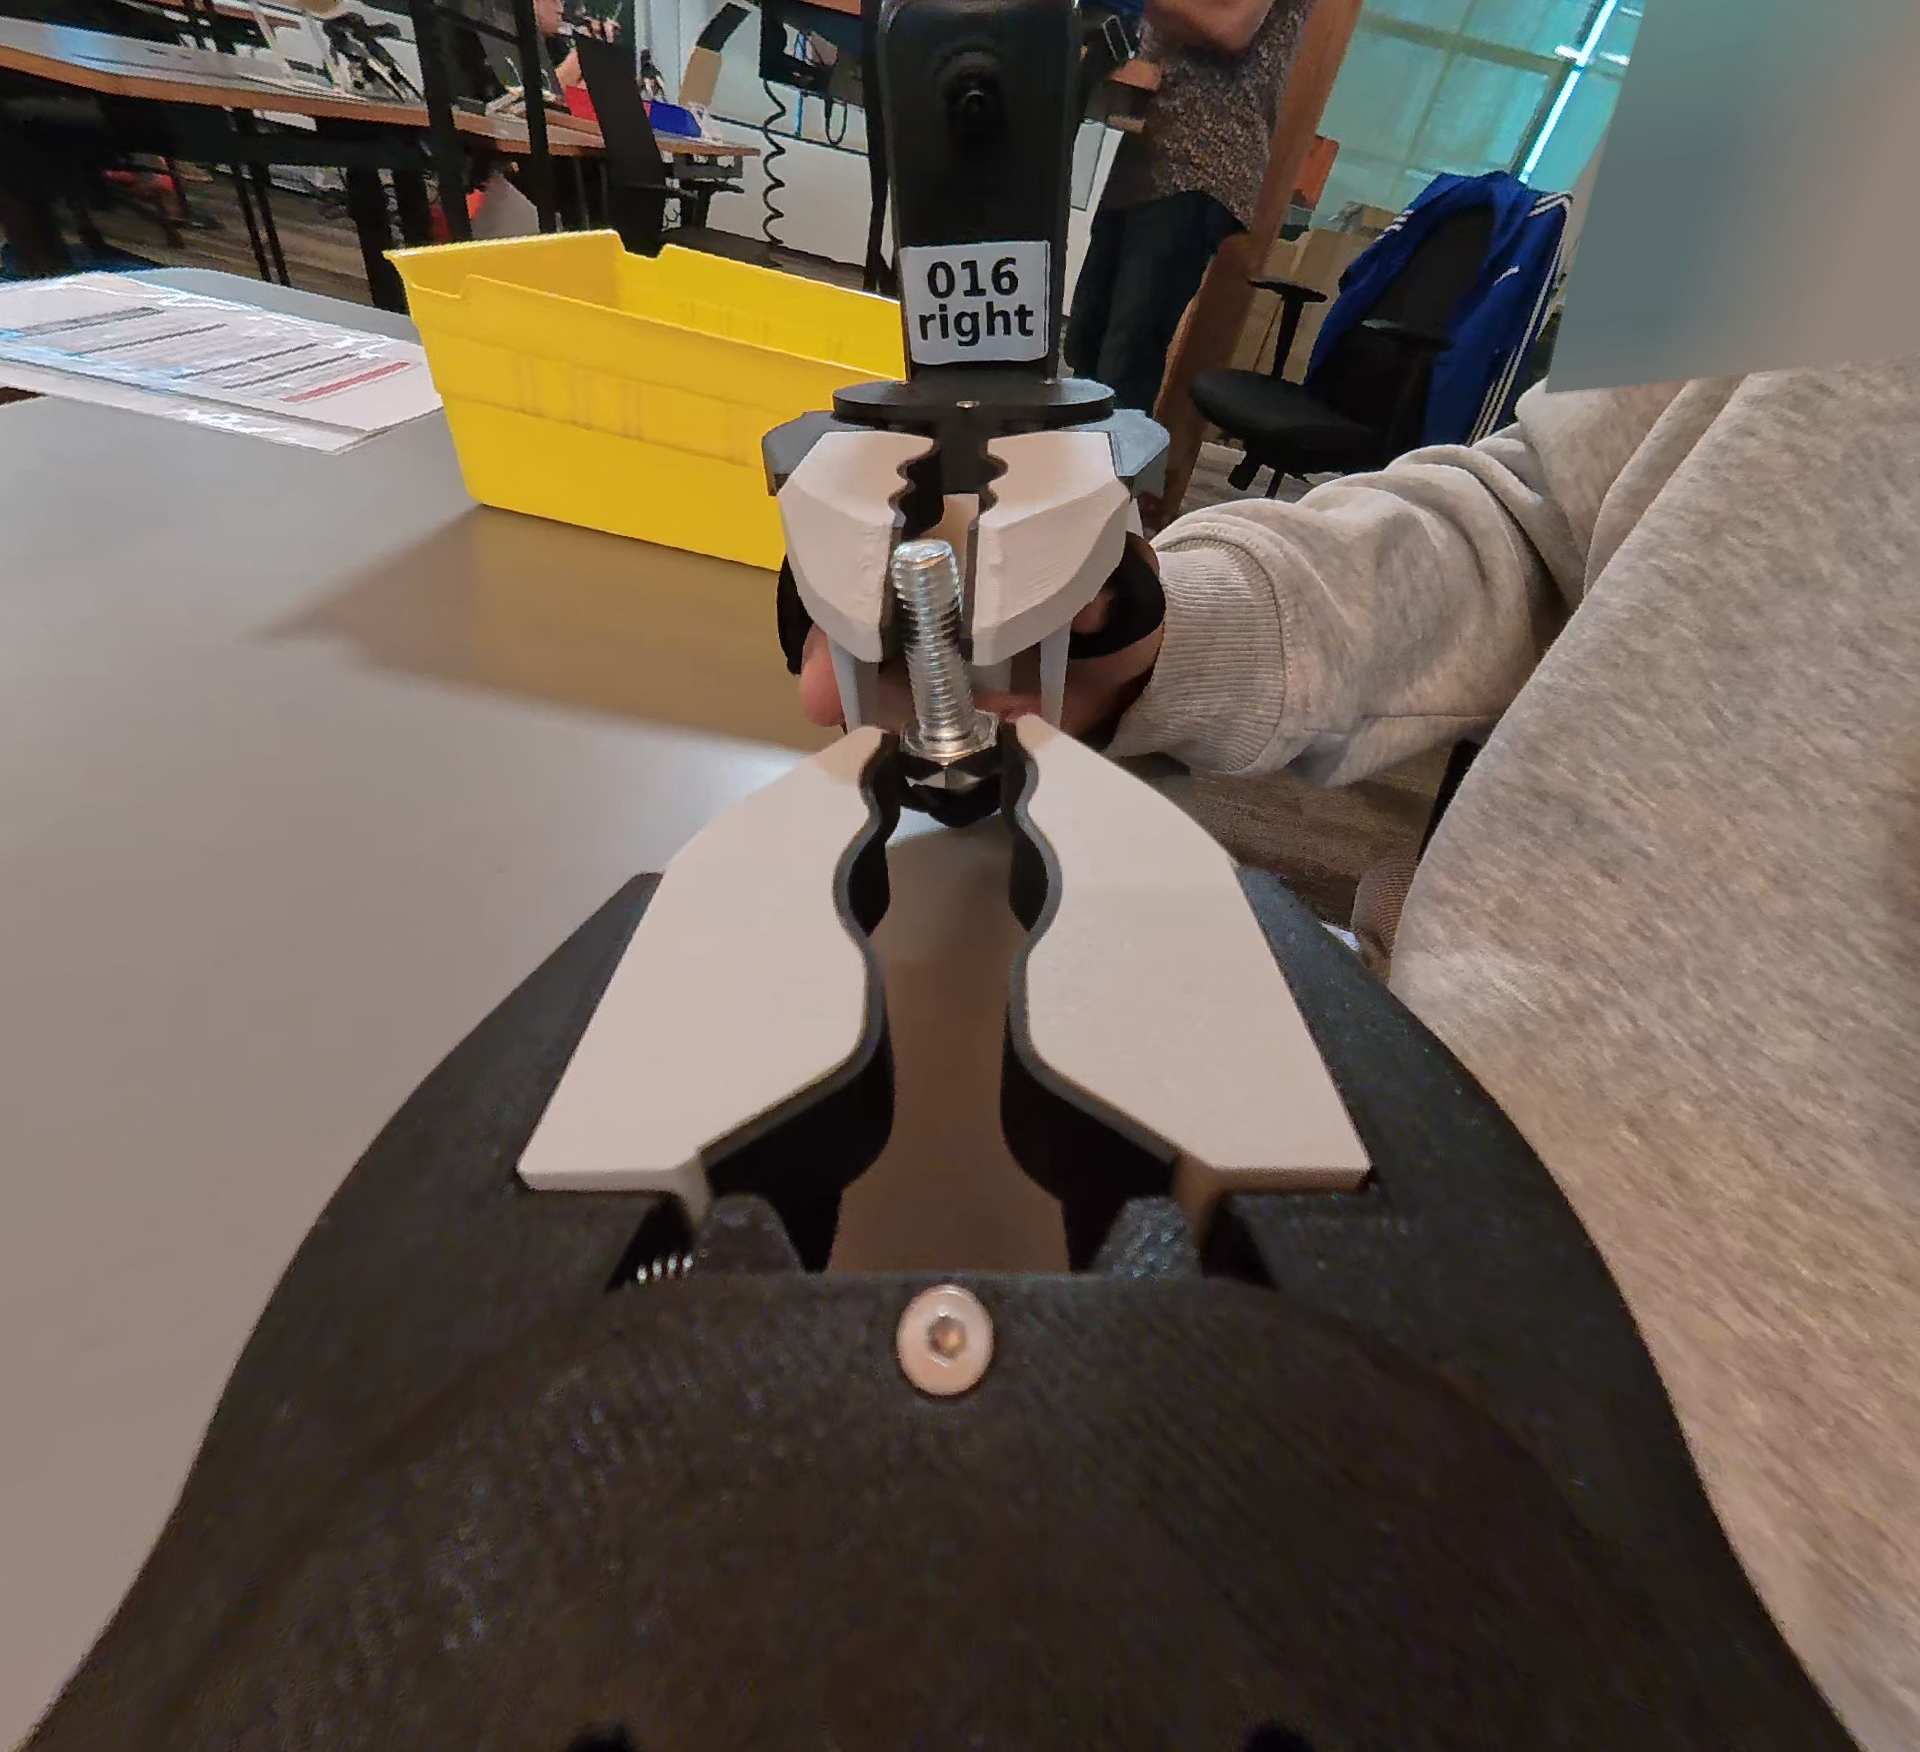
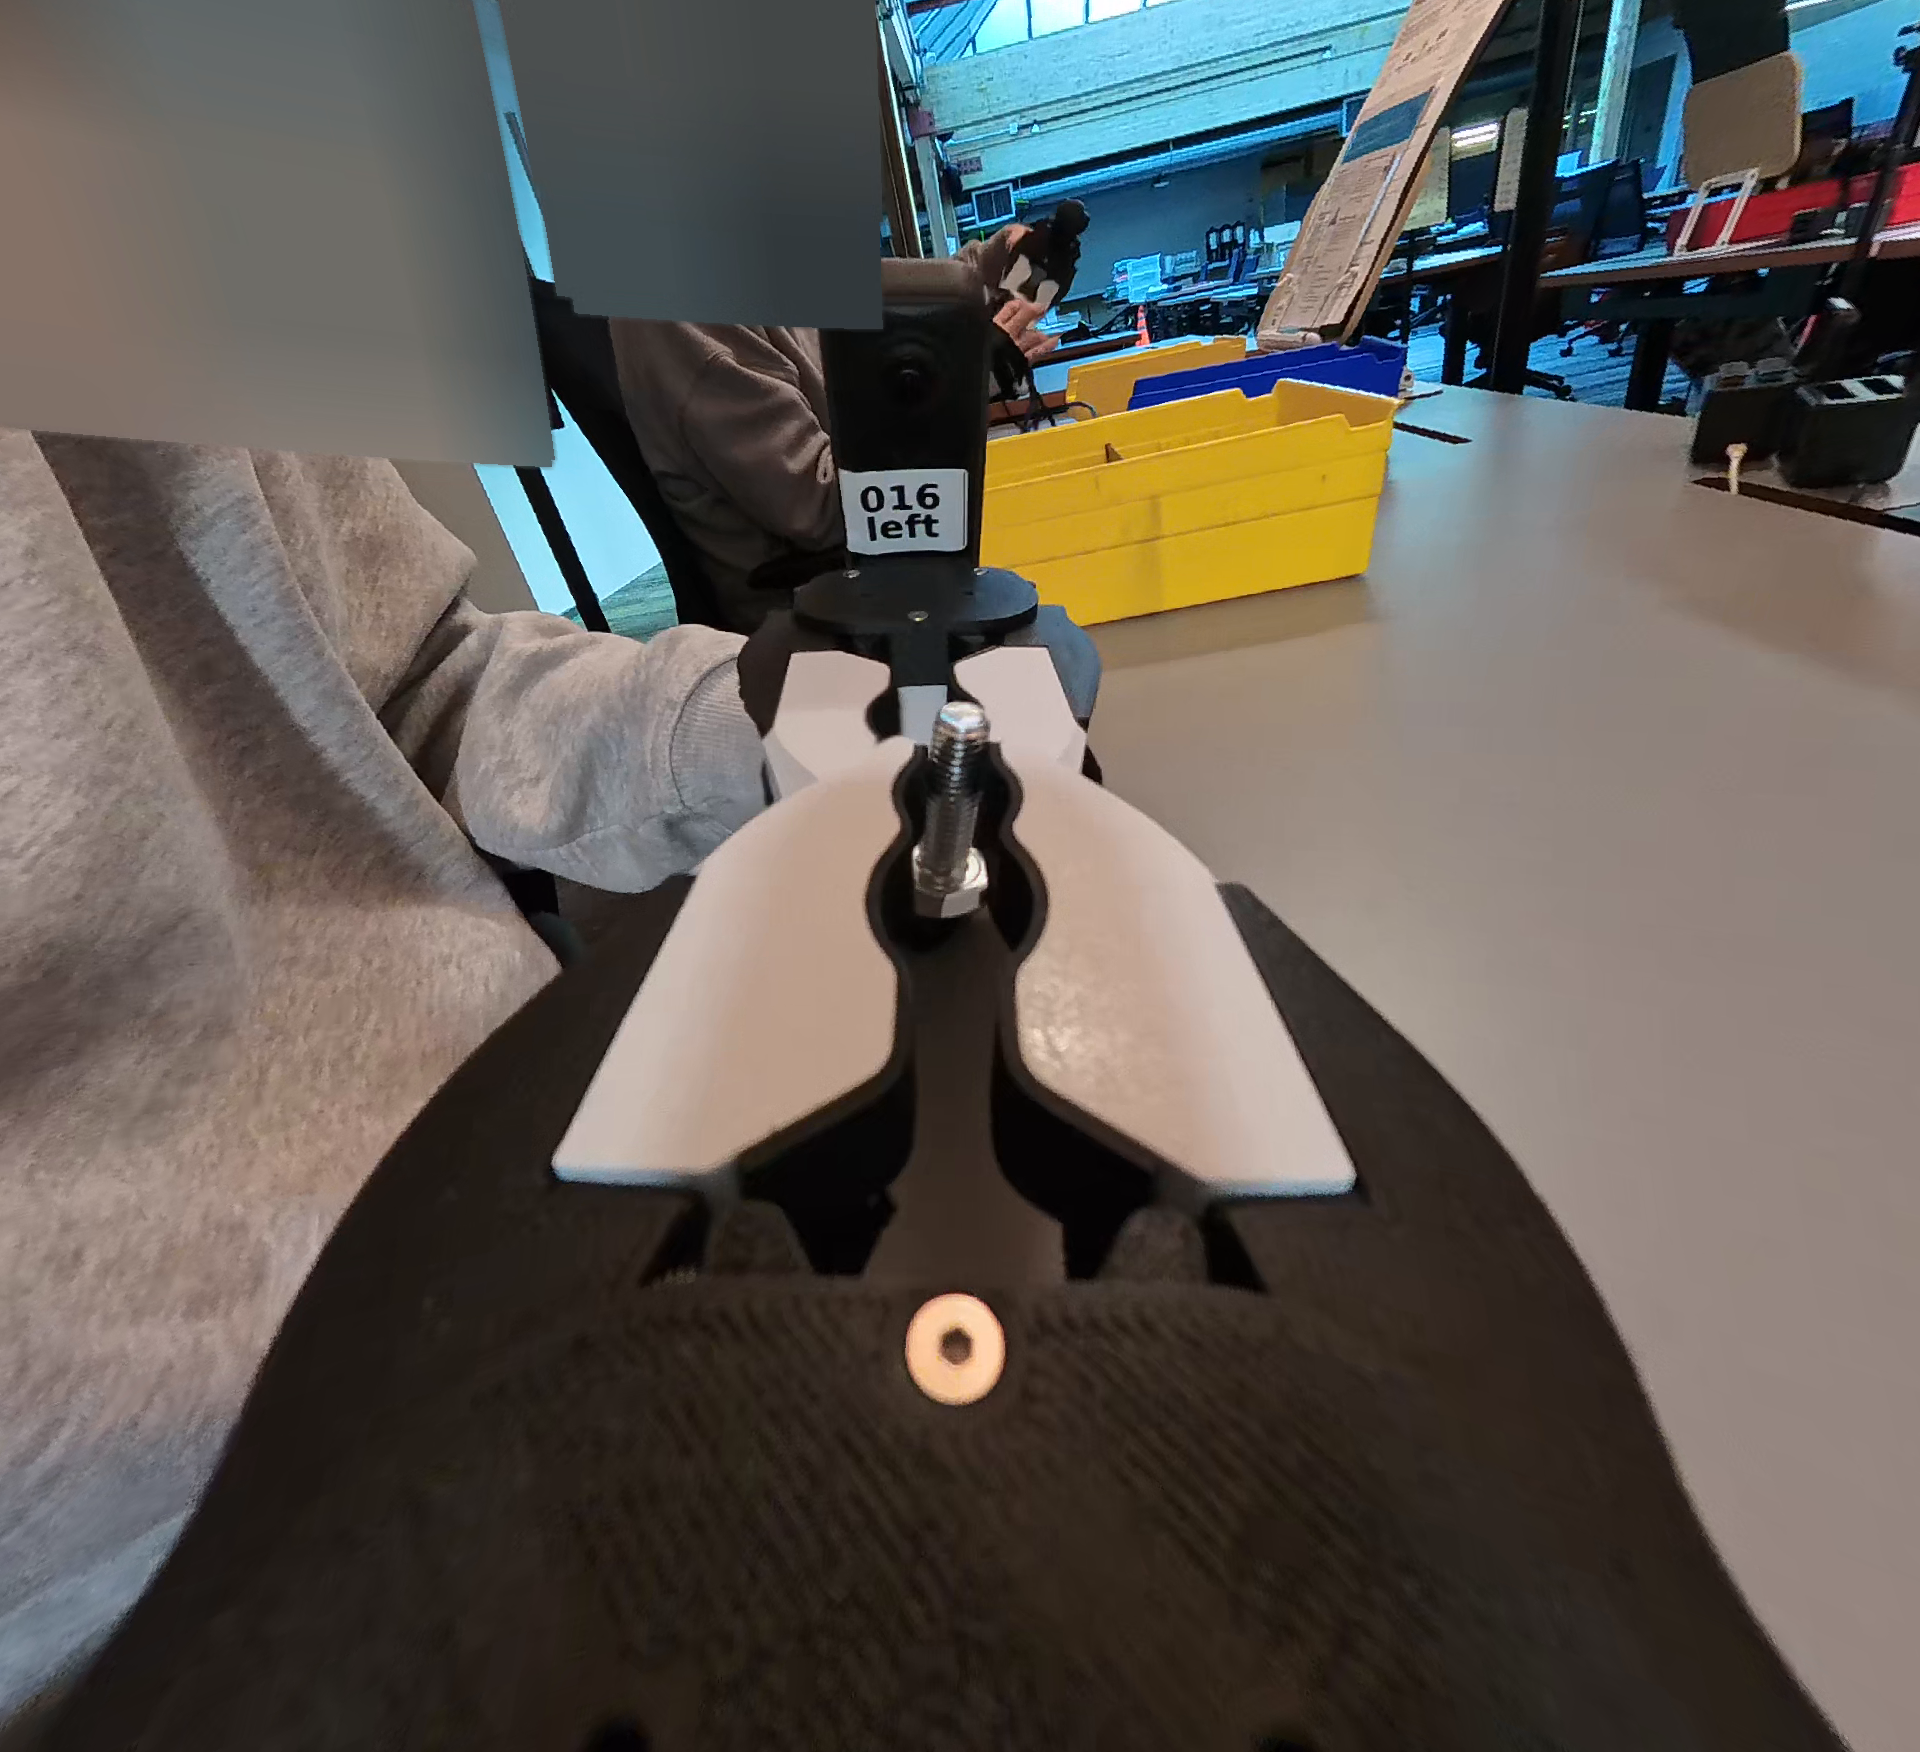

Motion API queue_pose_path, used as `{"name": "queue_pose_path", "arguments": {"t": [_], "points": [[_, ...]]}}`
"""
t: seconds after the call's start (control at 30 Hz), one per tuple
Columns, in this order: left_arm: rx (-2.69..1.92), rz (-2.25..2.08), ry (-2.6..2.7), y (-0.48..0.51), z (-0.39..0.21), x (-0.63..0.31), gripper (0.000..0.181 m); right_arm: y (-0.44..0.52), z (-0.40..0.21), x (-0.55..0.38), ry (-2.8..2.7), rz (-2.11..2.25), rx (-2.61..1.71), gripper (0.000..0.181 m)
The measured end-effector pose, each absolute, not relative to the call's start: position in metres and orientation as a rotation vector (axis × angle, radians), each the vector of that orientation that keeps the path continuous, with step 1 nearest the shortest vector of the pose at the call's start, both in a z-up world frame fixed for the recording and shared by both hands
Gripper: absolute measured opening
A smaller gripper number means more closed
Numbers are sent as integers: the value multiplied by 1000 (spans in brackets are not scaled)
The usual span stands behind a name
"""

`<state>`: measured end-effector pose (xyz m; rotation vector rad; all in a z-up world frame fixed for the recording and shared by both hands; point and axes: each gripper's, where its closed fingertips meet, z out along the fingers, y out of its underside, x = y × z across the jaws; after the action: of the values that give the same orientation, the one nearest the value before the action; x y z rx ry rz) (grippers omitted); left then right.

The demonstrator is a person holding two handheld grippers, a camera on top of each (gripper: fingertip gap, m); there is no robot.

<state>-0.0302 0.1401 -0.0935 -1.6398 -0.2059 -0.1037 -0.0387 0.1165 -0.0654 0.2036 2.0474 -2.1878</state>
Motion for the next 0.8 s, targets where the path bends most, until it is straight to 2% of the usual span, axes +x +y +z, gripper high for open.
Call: {"name": "queue_pose_path", "arguments": {"t": [0.23,0.33,0.43,0.63,0.8], "points": [[-1624,-13,-234,138,-90,-39,19,116,-63,-40,2037,-2220,220,11],[-1592,41,-269,135,-85,-48,19,121,-53,-45,1950,-2272,278,28],[-1554,54,-300,130,-80,-55,19,127,-50,-51,1915,-2302,326,33],[-1561,45,-304,131,-82,-55,19,125,-58,-52,1971,-2278,349,29],[-1587,34,-293,133,-86,-53,19,122,-66,-53,2065,-2259,325,14]]}}
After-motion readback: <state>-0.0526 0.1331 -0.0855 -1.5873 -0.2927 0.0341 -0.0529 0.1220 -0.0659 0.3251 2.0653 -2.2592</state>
